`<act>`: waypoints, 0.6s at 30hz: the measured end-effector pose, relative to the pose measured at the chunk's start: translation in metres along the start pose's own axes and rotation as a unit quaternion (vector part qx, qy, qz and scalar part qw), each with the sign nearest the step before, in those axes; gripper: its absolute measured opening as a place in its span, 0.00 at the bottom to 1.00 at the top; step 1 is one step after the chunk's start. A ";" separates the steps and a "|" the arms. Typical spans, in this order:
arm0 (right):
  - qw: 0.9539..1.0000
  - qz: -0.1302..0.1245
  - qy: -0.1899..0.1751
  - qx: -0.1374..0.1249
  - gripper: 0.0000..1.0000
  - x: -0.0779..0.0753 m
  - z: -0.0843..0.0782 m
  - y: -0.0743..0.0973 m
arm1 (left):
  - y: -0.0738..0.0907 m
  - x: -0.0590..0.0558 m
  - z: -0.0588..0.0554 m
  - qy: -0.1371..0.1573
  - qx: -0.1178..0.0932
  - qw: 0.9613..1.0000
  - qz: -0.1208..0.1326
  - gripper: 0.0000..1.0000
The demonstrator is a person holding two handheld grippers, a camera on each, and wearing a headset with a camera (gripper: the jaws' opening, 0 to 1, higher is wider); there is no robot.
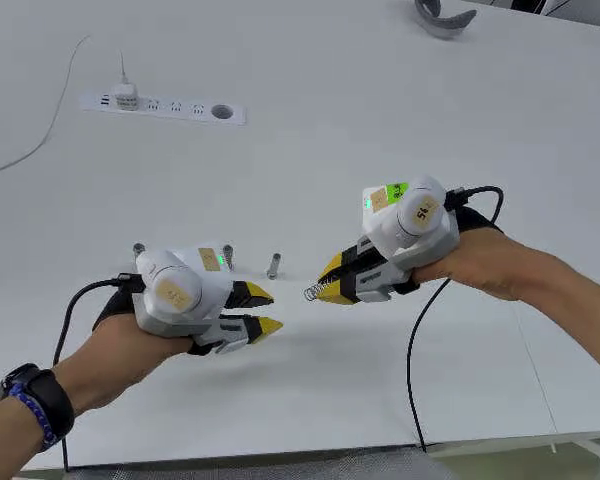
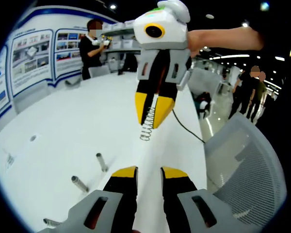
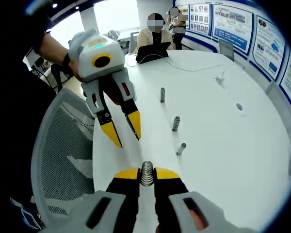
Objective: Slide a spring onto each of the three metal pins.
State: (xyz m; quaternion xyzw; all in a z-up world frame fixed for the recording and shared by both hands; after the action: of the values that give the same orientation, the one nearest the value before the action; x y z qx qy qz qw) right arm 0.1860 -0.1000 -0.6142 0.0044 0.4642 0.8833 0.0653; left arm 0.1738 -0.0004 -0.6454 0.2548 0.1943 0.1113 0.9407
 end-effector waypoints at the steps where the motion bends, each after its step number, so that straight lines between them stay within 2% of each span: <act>1: 1.000 -0.001 -0.002 0.003 0.12 -0.001 -0.001 0.000 | 0.001 0.001 -0.001 0.002 0.000 1.000 0.004 0.20; 18: 0.999 -0.021 -0.008 0.034 0.12 -0.025 -0.009 -0.009 | 0.016 0.022 -0.016 0.042 -0.006 0.998 0.041 0.31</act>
State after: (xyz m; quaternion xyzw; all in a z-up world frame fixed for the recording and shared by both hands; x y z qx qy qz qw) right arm 0.2111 -0.1053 -0.6250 0.0035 0.4937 0.8652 0.0874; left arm 0.1847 0.0267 -0.6564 0.2522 0.2221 0.1613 0.9279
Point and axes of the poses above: the centre of the closed fingertips' face, and the gripper's own axes: y roughly backward along the fingers, x roughly to its left, z roughly out of its top, the point moved 4 cm from there along y, roughly backward along the fingers, and after that the axes turned 14 degrees about y, right-handed, at the moved point
